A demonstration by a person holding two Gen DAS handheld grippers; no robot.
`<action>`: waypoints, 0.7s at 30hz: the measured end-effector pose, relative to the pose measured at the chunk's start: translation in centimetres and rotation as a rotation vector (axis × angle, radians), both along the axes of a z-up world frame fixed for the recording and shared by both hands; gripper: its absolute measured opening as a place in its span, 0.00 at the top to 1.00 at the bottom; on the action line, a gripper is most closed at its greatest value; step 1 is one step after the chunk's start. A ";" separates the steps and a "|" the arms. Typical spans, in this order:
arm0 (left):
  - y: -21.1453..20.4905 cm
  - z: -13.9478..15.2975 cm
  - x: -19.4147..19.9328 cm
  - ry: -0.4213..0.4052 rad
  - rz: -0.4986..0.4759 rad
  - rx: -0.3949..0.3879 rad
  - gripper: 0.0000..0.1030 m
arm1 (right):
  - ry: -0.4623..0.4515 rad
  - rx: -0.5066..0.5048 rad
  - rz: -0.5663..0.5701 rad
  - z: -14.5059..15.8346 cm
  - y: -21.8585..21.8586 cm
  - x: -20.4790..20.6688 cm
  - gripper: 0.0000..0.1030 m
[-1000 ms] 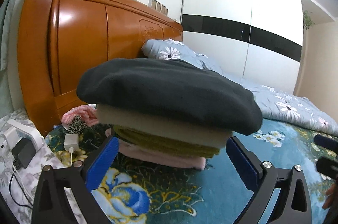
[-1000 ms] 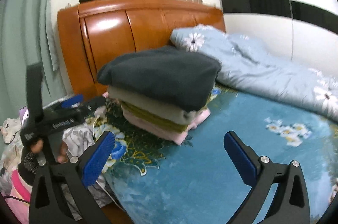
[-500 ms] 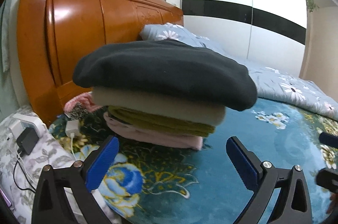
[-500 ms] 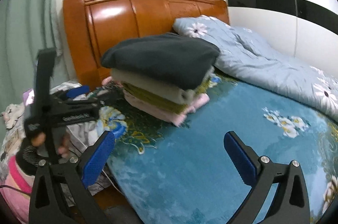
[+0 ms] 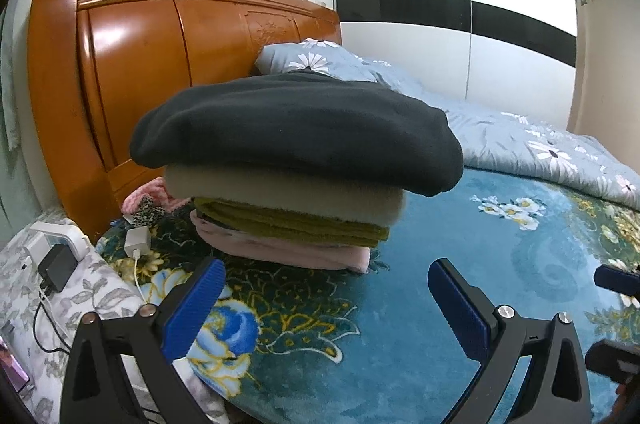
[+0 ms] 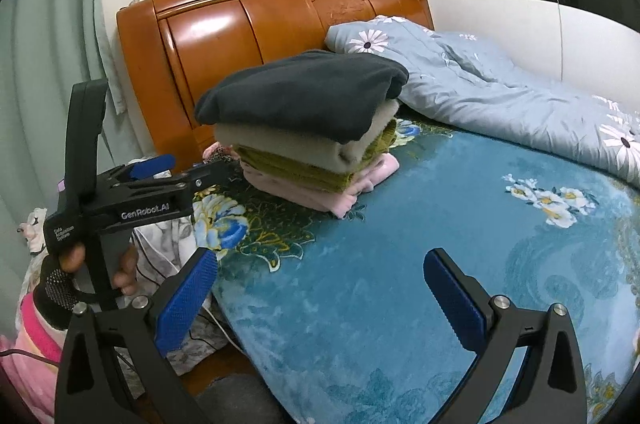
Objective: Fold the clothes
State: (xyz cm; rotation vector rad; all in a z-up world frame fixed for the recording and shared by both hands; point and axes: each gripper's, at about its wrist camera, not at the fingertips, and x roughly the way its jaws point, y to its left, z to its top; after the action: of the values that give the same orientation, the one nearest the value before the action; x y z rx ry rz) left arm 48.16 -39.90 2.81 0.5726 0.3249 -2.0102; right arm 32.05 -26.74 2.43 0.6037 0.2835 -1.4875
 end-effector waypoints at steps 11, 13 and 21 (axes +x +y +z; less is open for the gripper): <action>0.6 0.1 0.1 -0.010 0.026 -0.018 0.00 | -0.052 0.015 0.033 -0.9 -0.4 -0.1 0.00; 0.5 0.0 0.2 -0.013 0.026 -0.018 0.00 | -0.054 0.015 0.027 -0.9 -0.4 -0.1 0.00; 0.4 -0.6 0.6 -0.023 0.062 -0.023 0.00 | -0.024 0.024 0.022 -0.5 -0.7 0.7 0.00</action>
State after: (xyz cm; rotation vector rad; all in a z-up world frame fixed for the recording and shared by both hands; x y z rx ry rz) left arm 48.71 -39.49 2.20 0.5642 0.3022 -1.9438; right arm 32.80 -27.48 1.91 0.6355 0.2890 -1.4561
